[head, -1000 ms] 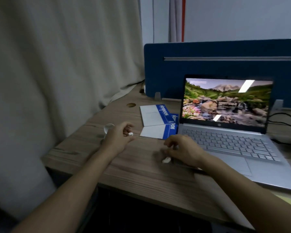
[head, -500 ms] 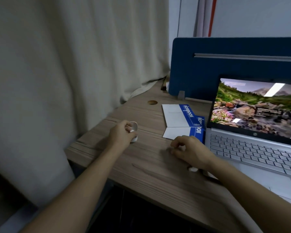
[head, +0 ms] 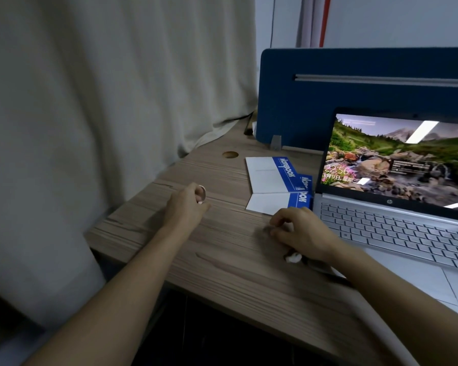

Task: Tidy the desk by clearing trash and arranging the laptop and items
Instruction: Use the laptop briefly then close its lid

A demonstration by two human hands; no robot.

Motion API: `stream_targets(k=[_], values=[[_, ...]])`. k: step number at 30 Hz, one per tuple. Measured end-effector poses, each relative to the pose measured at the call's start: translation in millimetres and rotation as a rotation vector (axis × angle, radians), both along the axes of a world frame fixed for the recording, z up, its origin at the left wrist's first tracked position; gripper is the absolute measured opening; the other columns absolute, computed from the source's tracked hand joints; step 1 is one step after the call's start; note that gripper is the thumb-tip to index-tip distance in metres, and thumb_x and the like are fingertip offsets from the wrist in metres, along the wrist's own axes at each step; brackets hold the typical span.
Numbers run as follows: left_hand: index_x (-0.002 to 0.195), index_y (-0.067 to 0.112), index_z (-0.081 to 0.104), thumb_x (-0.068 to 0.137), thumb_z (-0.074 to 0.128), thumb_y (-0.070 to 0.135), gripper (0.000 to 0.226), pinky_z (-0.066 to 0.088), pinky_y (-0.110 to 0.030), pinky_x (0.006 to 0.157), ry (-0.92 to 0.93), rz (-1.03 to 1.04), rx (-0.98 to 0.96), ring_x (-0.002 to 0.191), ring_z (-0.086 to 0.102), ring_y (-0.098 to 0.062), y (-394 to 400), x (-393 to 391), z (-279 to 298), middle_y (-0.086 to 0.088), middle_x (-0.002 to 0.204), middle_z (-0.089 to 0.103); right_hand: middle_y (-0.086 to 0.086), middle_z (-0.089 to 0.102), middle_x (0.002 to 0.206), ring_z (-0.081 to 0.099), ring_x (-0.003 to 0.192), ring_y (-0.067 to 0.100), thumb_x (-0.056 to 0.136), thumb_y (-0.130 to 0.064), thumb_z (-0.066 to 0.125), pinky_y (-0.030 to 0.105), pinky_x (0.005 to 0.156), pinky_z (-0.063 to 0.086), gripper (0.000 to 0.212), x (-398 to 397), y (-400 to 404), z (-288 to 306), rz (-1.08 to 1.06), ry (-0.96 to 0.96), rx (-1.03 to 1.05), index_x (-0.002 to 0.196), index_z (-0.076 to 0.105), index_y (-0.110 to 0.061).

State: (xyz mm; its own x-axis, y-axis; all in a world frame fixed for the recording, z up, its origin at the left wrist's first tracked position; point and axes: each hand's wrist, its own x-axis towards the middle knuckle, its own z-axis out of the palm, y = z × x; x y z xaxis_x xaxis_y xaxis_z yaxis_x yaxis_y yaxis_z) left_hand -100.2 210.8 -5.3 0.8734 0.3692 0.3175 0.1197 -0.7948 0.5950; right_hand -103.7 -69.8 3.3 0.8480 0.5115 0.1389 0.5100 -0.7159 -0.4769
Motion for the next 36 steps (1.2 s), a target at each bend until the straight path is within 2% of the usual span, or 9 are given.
stream_targets(k=[4, 9, 11, 14, 17, 21, 26, 31, 36], values=[[0.087, 0.022, 0.061, 0.073, 0.079, 0.023, 0.023, 0.034, -0.024, 0.067, -0.054, -0.044, 0.044, 0.082, 0.059, -0.020, -2, -5, 2, 0.006, 0.080, 0.062, -0.006, 0.066, 0.106, 0.058, 0.101, 0.012, 0.090, -0.034, 0.064, 0.039, 0.088, 0.052, 0.020, -2, -2, 1, -0.009, -0.026, 0.010, 0.106, 0.066, -0.023], [0.099, 0.018, 0.064, 0.077, 0.077, 0.023, 0.026, 0.046, -0.028, 0.073, -0.054, -0.169, 0.085, 0.084, 0.059, -0.015, -16, -13, 4, 0.003, 0.096, 0.062, -0.005, 0.066, 0.107, 0.057, 0.101, 0.011, 0.090, -0.032, 0.066, 0.033, 0.085, 0.052, 0.020, -6, -8, 5, -0.040, -0.059, 0.037, 0.106, 0.067, -0.021], [0.100, 0.022, 0.065, 0.078, 0.076, 0.027, 0.025, 0.050, -0.026, 0.075, -0.044, -0.231, 0.086, 0.085, 0.060, -0.012, -30, -21, 4, 0.006, 0.098, 0.061, -0.005, 0.066, 0.106, 0.058, 0.099, 0.011, 0.090, -0.032, 0.066, 0.031, 0.084, 0.051, 0.021, -9, -13, 6, -0.049, -0.057, 0.041, 0.107, 0.067, -0.021], [0.100, 0.031, 0.064, 0.079, 0.075, 0.035, 0.024, 0.042, -0.011, 0.070, 0.023, -0.417, 0.074, 0.085, 0.057, 0.003, -57, -36, -1, 0.014, 0.098, 0.062, -0.004, 0.067, 0.103, 0.057, 0.094, 0.014, 0.089, -0.033, 0.066, 0.030, 0.082, 0.048, 0.021, -15, -25, 5, -0.080, -0.073, 0.032, 0.105, 0.068, -0.020], [0.098, 0.040, 0.061, 0.076, 0.072, 0.047, 0.025, 0.042, -0.011, 0.067, 0.100, -0.613, 0.051, 0.084, 0.058, 0.011, -88, -51, -8, 0.021, 0.094, 0.063, 0.000, 0.069, 0.102, 0.060, 0.093, 0.014, 0.089, -0.029, 0.067, 0.027, 0.082, 0.048, 0.020, -23, -40, 7, -0.104, -0.096, 0.034, 0.104, 0.069, -0.018], [0.097, 0.045, 0.062, 0.070, 0.071, 0.058, 0.031, 0.045, -0.007, 0.068, 0.127, -0.740, -0.062, 0.089, 0.059, 0.011, -120, -64, -12, 0.023, 0.093, 0.066, 0.000, 0.069, 0.105, 0.060, 0.099, 0.016, 0.090, -0.023, 0.063, 0.035, 0.090, 0.049, 0.016, -33, -58, 11, -0.135, -0.129, 0.041, 0.103, 0.069, -0.017], [0.101, 0.042, 0.062, 0.073, 0.077, 0.033, 0.034, 0.040, -0.002, 0.067, 0.182, -0.814, -0.051, 0.087, 0.055, 0.012, -135, -67, -10, 0.018, 0.095, 0.063, 0.000, 0.069, 0.105, 0.057, 0.095, 0.010, 0.091, -0.022, 0.063, 0.024, 0.082, 0.041, 0.014, -45, -69, 13, -0.155, -0.179, 0.075, 0.102, 0.069, -0.015], [0.106, 0.025, 0.068, 0.082, 0.071, 0.019, 0.025, 0.041, -0.003, 0.069, 0.129, -0.820, 0.029, 0.084, 0.055, 0.009, -138, -66, -10, 0.011, 0.097, 0.062, -0.002, 0.067, 0.110, 0.055, 0.105, 0.017, 0.092, -0.025, 0.062, 0.026, 0.089, 0.038, 0.018, -51, -72, 10, -0.186, -0.168, 0.056, 0.107, 0.068, -0.017], [0.100, 0.025, 0.070, 0.084, 0.069, 0.020, 0.017, 0.041, -0.005, 0.067, 0.084, -0.793, 0.077, 0.081, 0.055, 0.008, -129, -63, -12, 0.015, 0.087, 0.058, 0.000, 0.067, 0.111, 0.053, 0.107, 0.020, 0.092, -0.025, 0.061, 0.034, 0.091, 0.043, 0.018, -51, -70, 8, -0.194, -0.148, 0.038, 0.107, 0.067, -0.018]])
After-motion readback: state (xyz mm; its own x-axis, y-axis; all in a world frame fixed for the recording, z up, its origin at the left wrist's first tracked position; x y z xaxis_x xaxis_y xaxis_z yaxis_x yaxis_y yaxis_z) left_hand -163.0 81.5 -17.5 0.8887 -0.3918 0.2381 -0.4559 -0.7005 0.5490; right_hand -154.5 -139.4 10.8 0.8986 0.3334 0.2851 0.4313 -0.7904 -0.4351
